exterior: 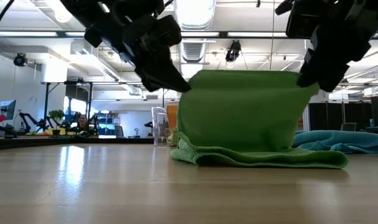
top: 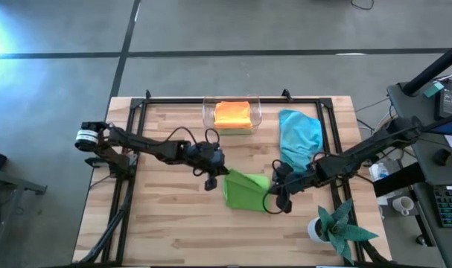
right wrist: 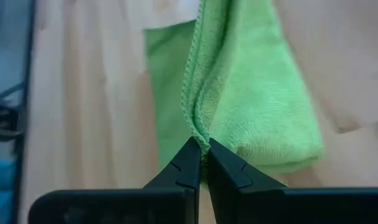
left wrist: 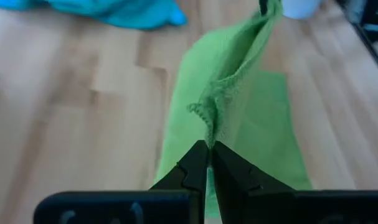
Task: Fold microfiber towels
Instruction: Fold the green microfiber towel
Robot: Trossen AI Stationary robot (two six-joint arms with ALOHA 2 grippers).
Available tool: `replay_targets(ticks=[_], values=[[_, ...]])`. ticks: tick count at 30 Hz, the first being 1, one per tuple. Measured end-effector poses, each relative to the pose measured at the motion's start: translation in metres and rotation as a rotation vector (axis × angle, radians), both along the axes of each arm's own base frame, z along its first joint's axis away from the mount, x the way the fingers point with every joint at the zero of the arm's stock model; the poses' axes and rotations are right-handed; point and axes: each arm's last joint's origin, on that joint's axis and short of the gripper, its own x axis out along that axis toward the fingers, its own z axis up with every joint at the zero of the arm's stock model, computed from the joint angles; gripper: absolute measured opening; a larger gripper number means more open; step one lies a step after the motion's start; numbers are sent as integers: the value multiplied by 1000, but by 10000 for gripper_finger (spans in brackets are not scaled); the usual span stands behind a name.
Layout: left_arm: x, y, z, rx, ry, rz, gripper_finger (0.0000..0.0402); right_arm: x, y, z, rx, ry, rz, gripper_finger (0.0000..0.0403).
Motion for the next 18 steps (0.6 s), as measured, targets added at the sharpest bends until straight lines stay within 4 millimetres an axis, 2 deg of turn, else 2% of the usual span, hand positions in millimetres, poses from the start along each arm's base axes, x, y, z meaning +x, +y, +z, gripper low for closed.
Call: replay_targets(ticks=[5,9,13,18], values=[[2,5,4,68,-16,100,6,6,-8,16,-120,-12,-118,15],[3,6,5,99,-19,103,6,7,-21,24,-228,43,-215,15],[2,9,5,215,-16,153,6,8,-33,31,-321,55,-314,15],[4,15,10,349,-21,238,6,13,-44,35,-367,47,-333,15]])
